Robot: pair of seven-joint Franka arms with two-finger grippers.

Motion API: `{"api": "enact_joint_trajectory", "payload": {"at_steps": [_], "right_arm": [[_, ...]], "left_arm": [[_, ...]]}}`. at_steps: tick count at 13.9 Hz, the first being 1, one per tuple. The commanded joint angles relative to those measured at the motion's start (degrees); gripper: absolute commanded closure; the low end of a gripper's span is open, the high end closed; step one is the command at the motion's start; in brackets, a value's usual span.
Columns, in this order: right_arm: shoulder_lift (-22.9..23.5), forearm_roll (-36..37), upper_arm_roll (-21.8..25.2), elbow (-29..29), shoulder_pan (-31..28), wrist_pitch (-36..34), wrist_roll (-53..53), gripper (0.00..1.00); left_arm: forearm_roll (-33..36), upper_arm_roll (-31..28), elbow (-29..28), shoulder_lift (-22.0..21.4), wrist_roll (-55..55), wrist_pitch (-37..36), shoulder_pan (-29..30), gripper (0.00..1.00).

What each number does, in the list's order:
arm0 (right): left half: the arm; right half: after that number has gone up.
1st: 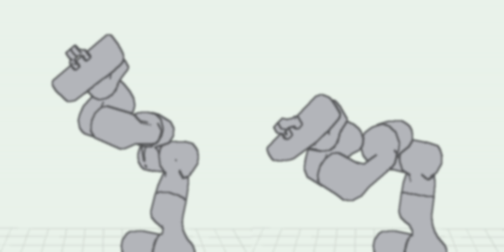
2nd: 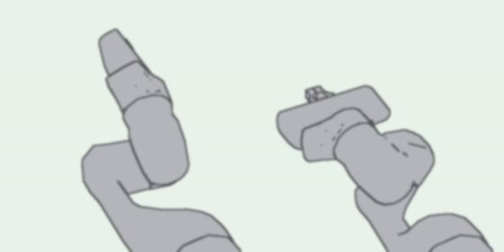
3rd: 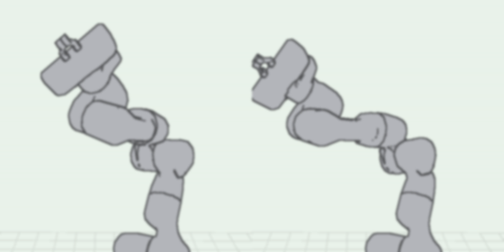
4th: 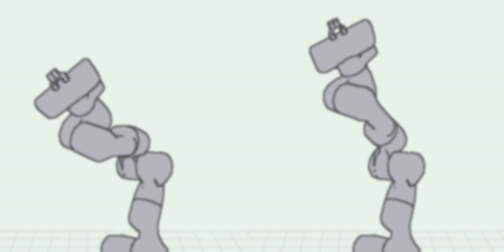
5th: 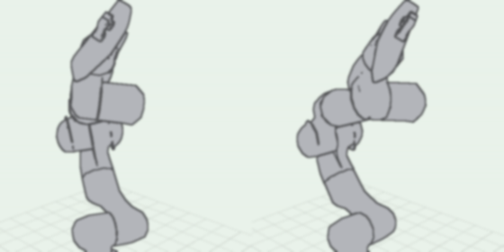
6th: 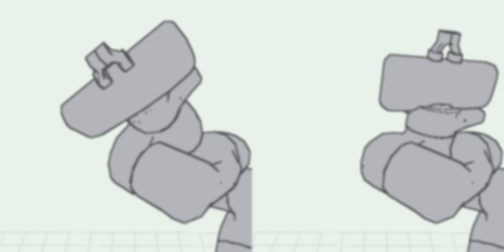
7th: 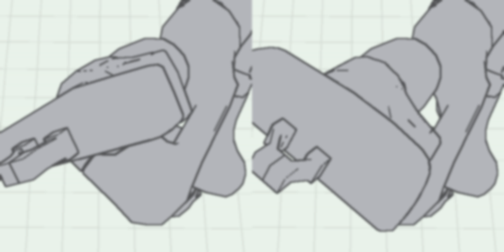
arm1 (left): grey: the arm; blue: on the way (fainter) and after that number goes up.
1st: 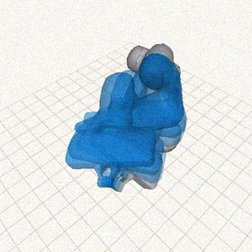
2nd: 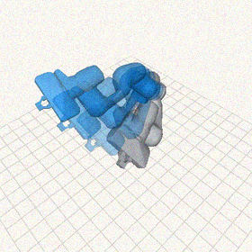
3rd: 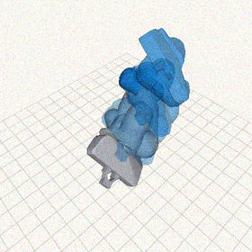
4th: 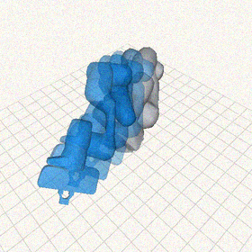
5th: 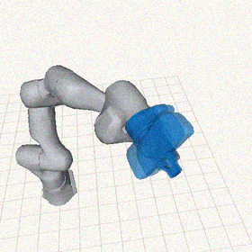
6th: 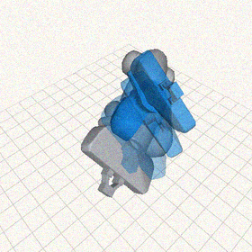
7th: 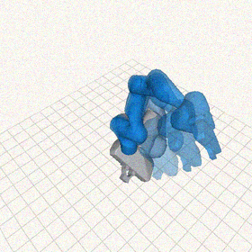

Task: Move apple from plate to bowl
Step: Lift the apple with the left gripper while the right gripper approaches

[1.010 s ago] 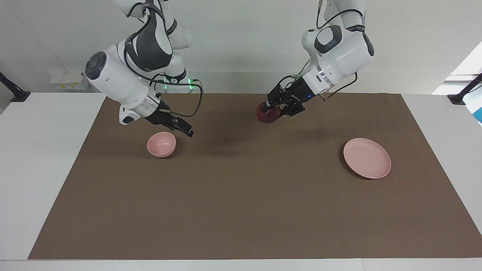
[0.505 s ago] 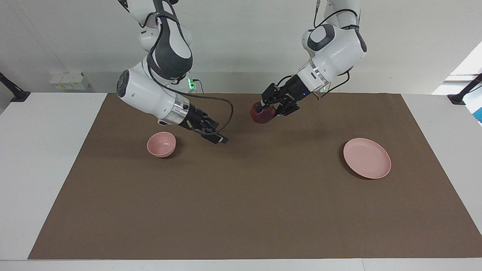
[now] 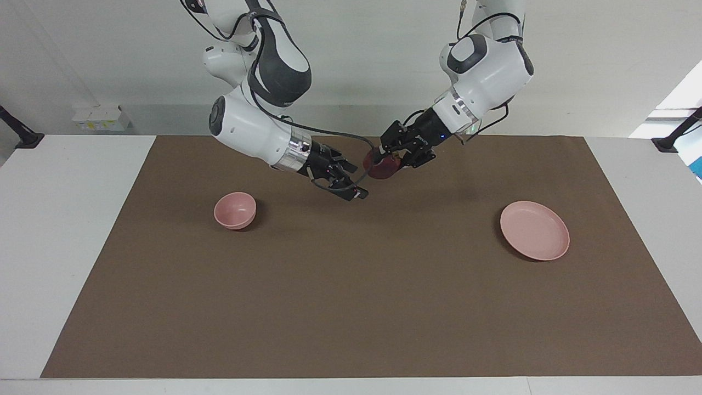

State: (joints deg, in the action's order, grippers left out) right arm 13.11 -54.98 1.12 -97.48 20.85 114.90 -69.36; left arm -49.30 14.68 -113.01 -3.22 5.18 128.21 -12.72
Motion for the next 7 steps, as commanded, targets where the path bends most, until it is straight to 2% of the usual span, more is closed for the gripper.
{"api": "enact_joint_trajectory", "payload": {"at_steps": [1,7], "right_arm": [[-0.63,-1.97,0.02,-0.34,0.59,0.50,-1.39,0.00],[-1.16,-3.11,-1.73,-0.34,1.21,-0.99,-3.24,0.00]], "left_arm": [[-0.98,-0.53,-1.86,-2.06,0.71,0.28,-0.73,1.00],[-0.71,-0.53,-1.86,-2.06,0.80,0.28,-0.73,1.00]]}}
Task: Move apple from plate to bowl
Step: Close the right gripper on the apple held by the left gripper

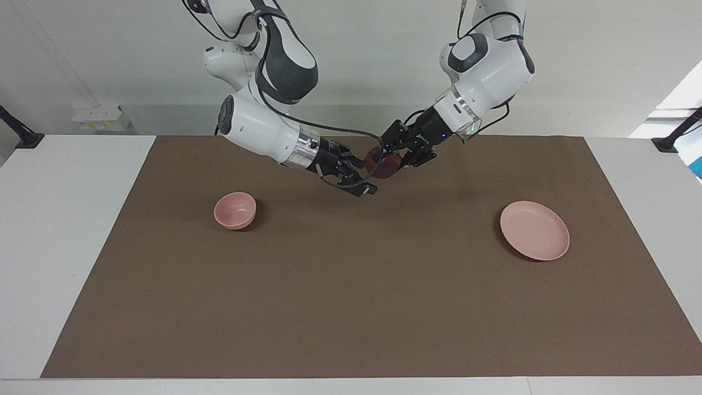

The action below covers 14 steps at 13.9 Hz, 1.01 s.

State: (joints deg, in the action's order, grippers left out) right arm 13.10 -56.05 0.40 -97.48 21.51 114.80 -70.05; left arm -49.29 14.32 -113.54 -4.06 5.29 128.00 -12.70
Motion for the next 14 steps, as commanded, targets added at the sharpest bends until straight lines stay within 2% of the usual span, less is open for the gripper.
{"api": "enact_joint_trajectory", "payload": {"at_steps": [1,7,14], "right_arm": [[-1.32,-1.96,-1.01,-0.43,0.90,-1.50,-2.63,0.00],[-2.12,-1.00,-1.01,-1.75,0.90,-3.26,-1.58,0.00],[-2.29,5.16,-0.75,-2.45,-0.50,-5.11,2.20,0.00]], "left_arm": [[-0.63,-0.17,-1.33,-1.21,0.69,0.50,-0.75,1.00],[-0.46,-0.17,-1.33,-1.21,1.21,1.11,-0.92,1.00],[-0.28,-0.17,-0.90,-0.86,2.00,2.69,-1.45,1.00]]}}
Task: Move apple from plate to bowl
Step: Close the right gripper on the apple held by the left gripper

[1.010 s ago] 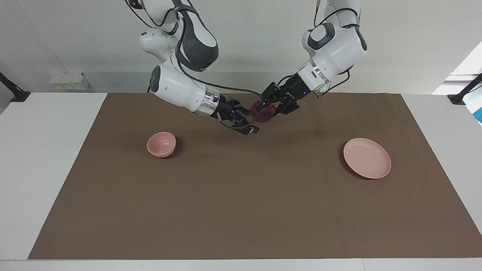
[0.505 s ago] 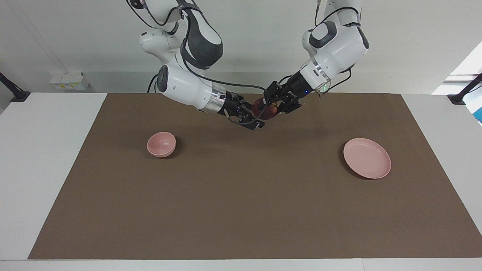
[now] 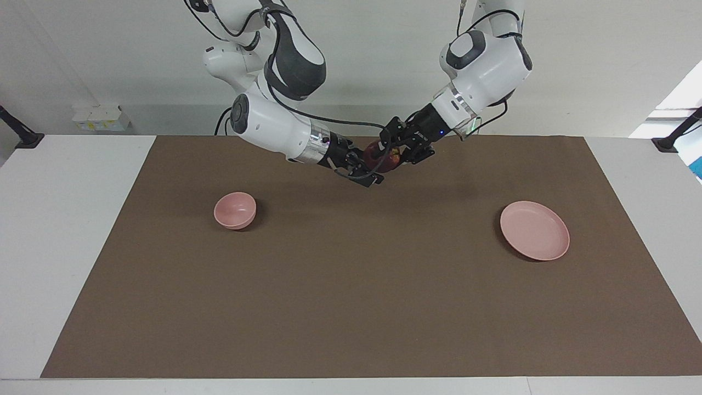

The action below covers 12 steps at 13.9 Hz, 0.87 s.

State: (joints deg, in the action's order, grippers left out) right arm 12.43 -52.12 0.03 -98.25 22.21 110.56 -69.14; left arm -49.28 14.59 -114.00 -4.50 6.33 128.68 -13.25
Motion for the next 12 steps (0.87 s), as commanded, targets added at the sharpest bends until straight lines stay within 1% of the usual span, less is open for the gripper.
{"api": "enact_joint_trajectory", "payload": {"at_steps": [1,7,8,9,10,12], "right_arm": [[-1.70,0.54,-0.47,-1.69,-1.12,-0.96,0.85,0.00],[-2.14,-5.88,-0.56,-1.86,-0.15,0.00,-1.70,0.00],[-2.14,-6.06,-0.56,-1.86,-0.15,0.01,-1.61,0.49],[-2.14,-6.41,-0.56,-1.86,-0.15,0.09,-1.61,0.88],[-2.14,-6.41,-0.56,-1.86,-0.15,0.09,-1.61,0.98],[-2.14,-6.41,-0.48,-1.86,-0.15,0.09,-1.61,1.00]], "left_arm": [[-0.29,-0.44,-0.43,-0.42,0.97,2.36,-0.90,1.00],[-0.29,-0.44,-0.35,-0.16,1.06,3.85,-0.90,1.00],[-0.29,-0.44,-0.35,-0.16,0.97,3.94,-0.90,1.00],[-0.29,-0.44,-0.35,-0.16,1.06,3.94,-0.90,1.00],[-0.29,-0.44,-0.35,-0.16,1.06,3.94,-0.90,1.00],[-0.29,-0.44,-0.35,-0.16,1.06,3.94,-0.90,1.00]]}}
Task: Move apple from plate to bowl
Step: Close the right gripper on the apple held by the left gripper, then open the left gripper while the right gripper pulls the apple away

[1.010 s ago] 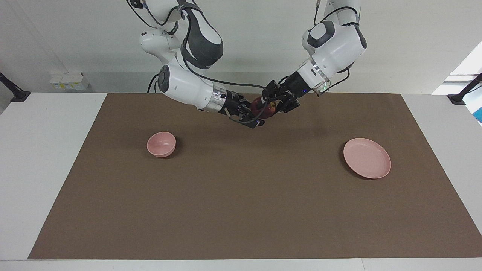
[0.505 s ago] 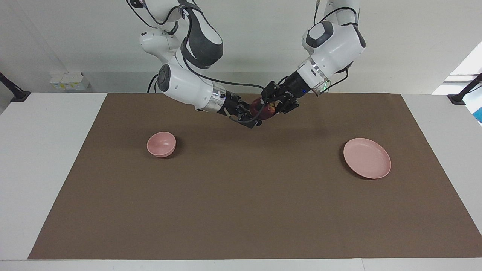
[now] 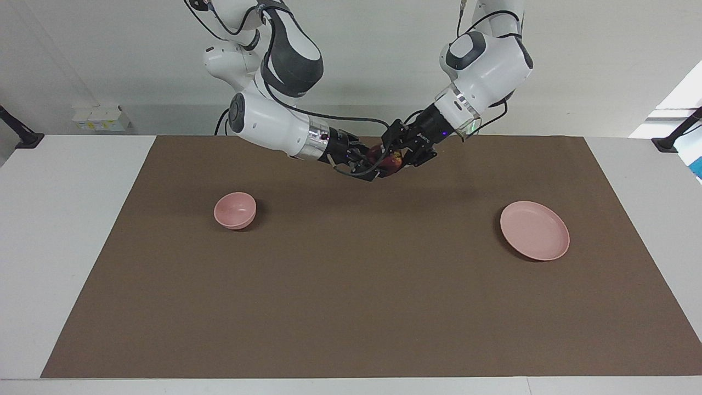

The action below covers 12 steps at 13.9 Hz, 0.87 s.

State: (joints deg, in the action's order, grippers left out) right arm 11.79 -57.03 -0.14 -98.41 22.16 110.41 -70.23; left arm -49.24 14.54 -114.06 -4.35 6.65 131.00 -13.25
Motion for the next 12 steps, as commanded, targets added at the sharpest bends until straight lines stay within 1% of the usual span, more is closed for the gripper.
{"api": "enact_joint_trajectory", "payload": {"at_steps": [1,2,3,4,5,6,7,10,12], "right_arm": [[-1.51,-1.50,-0.39,-1.70,-0.10,0.24,-0.52,1.00],[-1.51,-1.50,-0.39,-1.70,-0.10,0.24,-0.52,1.00],[-1.42,-1.50,-0.39,-1.61,-0.10,0.33,-0.52,1.00],[-1.42,-1.50,-0.39,-1.70,-0.10,0.33,-0.52,1.00],[-1.51,-1.50,-0.30,-1.70,-0.10,0.33,-0.52,1.00],[-1.42,-1.50,-0.39,-1.70,-0.10,0.42,-0.43,1.00],[-1.51,-1.50,-0.39,-1.70,-0.10,0.42,-0.34,1.00],[-1.51,-1.24,-0.30,-1.70,-0.10,0.42,-0.17,1.00],[-1.34,-0.10,-0.13,-1.70,-0.18,0.59,0.27,1.00]], "left_arm": [[-0.33,-0.39,-0.29,-0.31,0.73,1.54,-0.90,1.00],[-0.33,-0.39,-0.29,-0.40,0.82,1.54,-0.90,1.00],[-0.33,-0.39,-0.29,-0.31,0.82,1.46,-0.90,0.89],[-0.33,-0.39,-0.29,-0.31,1.17,1.46,-0.90,0.62],[-0.33,-0.39,-0.29,-0.31,1.60,1.37,-0.90,0.41],[-0.33,-0.39,-0.29,-0.31,1.61,1.37,-0.90,0.10],[-0.15,-0.39,-0.11,-0.22,1.78,1.37,-0.90,0.00],[-0.06,-0.39,-0.02,-0.14,1.43,1.37,-0.82,0.00],[3.17,-0.39,0.76,0.13,1.34,0.58,-0.55,0.00]]}}
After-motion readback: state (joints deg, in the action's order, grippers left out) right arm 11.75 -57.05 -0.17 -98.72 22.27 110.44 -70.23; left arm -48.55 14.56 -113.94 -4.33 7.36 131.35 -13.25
